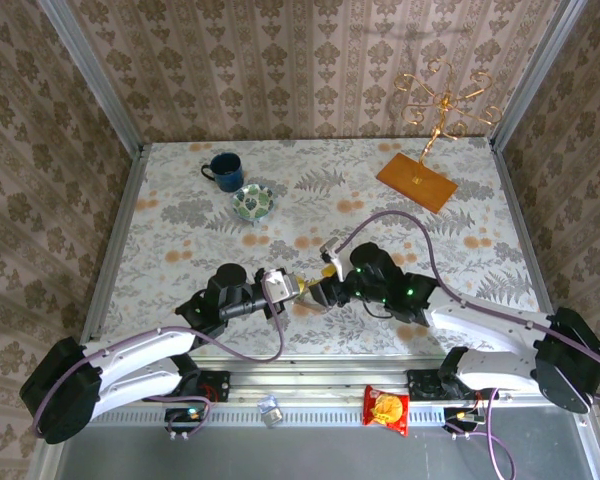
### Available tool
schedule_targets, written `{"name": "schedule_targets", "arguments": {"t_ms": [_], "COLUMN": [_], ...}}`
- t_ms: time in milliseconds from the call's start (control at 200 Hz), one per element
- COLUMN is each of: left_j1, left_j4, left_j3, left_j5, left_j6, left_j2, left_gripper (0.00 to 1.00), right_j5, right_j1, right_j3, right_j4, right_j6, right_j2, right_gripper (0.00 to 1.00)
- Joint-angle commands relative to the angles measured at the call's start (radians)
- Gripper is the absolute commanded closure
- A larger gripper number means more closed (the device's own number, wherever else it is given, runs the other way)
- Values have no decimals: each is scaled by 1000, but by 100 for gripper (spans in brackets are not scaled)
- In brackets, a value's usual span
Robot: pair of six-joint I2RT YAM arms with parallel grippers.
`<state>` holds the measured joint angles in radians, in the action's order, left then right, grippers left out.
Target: Put the keys on the keyring
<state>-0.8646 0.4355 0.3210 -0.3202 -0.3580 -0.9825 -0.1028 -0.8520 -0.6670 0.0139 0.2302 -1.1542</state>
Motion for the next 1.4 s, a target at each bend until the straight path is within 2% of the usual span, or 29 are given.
{"name": "schedule_targets", "arguments": {"t_ms": [0, 185, 400, 530, 640, 735, 850, 955, 1170, 1395], "left_j1": [-9, -11, -11, -10, -10, -11, -11, -11, -11, -10], "left_j4": [48, 47, 36, 39, 43, 44, 41, 42, 37, 26], "left_j3": [19, 16, 20, 12, 2, -1, -2, -3, -3, 0], "left_j5": [9, 14, 13, 16, 20, 20, 17, 15, 12, 7], "left_j6": [13, 13, 18, 27, 34, 35, 35, 32, 27, 16], "left_j2": [13, 11, 29, 49, 64, 68, 67, 68, 70, 70], "left_gripper": [100, 100, 100, 100, 100, 100, 100, 100, 100, 100], "right_j5": [104, 164, 48, 64, 151, 242, 239, 248, 226, 250], "right_j1": [1, 2, 72, 136, 196, 269, 369, 423, 473, 475], "right_j3": [16, 11, -44, -59, -64, -97, -133, -127, -116, -143], "right_j4": [179, 250, 278, 284, 307, 436, 625, 688, 661, 678], "right_j6": [-23, 2, -41, -41, 117, 340, 487, 535, 501, 380], "right_j2": [73, 137, 98, 92, 86, 35, -53, -96, -145, -271], "right_gripper": [47, 47, 48, 52, 59, 62, 57, 55, 54, 60]}}
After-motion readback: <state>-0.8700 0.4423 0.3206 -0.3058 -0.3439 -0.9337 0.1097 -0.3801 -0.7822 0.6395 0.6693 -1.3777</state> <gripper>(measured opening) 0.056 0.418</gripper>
